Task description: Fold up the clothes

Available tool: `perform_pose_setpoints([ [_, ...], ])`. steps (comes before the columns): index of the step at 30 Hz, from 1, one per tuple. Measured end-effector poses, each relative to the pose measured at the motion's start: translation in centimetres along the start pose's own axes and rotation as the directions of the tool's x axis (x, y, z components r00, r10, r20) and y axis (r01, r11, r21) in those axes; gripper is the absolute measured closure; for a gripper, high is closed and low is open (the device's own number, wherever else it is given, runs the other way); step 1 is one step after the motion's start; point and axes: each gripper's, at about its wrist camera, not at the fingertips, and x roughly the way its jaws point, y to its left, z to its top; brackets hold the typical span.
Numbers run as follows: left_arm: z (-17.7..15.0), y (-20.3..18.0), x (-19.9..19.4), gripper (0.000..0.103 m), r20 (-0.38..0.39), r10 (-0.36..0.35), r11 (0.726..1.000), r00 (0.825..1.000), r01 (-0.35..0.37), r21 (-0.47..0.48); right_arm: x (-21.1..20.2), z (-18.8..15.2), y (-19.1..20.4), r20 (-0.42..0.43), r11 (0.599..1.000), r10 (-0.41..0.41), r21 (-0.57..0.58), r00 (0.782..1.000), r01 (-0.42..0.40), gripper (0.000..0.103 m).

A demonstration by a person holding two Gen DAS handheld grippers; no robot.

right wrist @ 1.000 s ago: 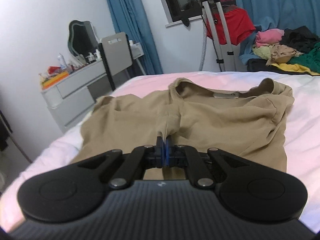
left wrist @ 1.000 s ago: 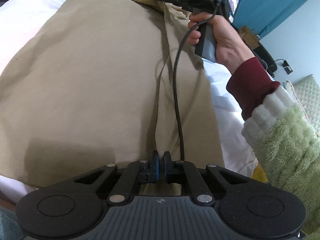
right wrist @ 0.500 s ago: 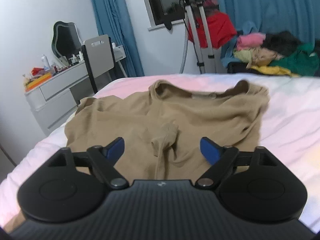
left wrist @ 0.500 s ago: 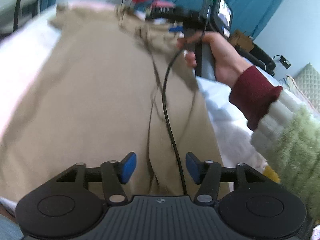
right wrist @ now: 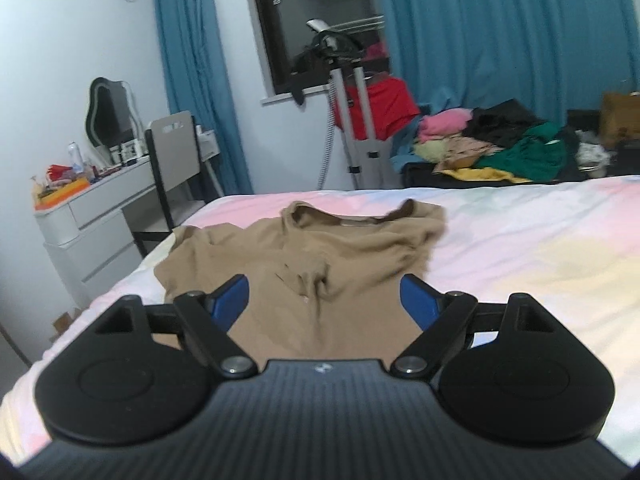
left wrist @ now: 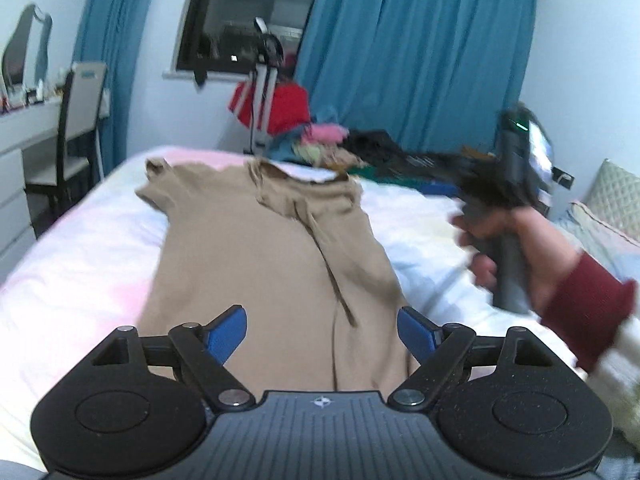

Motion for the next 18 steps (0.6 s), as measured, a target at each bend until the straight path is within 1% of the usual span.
perform_pose_setpoints([
  [2, 0.2, 0.2, -0.6, 0.018, 0.009, 0.004, 1.0, 1.0, -0.004, -0.01, -2.5, -0.9, -0.1, 0.023, 0.999, -0.006, 0.033, 1.0, 0.006, 0.019],
  [6, 0.4, 0.3, -0.7, 0.018, 0.024, 0.038, 0.999, 0.999, -0.038, -0.006, -6.9, -3.4, 0.7, 0.047, 0.996, -0.011, 0.088, 0.999, 0.007, 0.019],
  [10, 0.3, 0.2, -1.4, 0.016, 0.05, 0.067, 0.998, 0.997, -0.067, 0.003, -10.8, -5.8, 2.4, 0.073, 0.996, -0.016, 0.085, 0.997, 0.01, 0.019],
  [12, 0.2, 0.1, -1.7, 0.014, 0.059, 0.07, 0.997, 0.996, -0.071, 0.004, -12.2, -6.3, 3.2, 0.088, 0.998, -0.019, 0.069, 0.996, 0.013, 0.019],
  [15, 0.0, 0.1, -1.7, 0.011, 0.065, 0.072, 0.997, 0.995, -0.072, 0.005, -13.7, -6.6, 4.4, 0.134, 0.999, -0.04, 0.024, 0.99, 0.037, 0.019],
  [18, -0.1, 0.3, -1.5, 0.003, 0.071, 0.089, 0.996, 0.994, -0.089, 0.002, -14.6, -6.9, 4.6, 0.163, 0.999, -0.046, 0.031, 0.986, 0.041, 0.019],
])
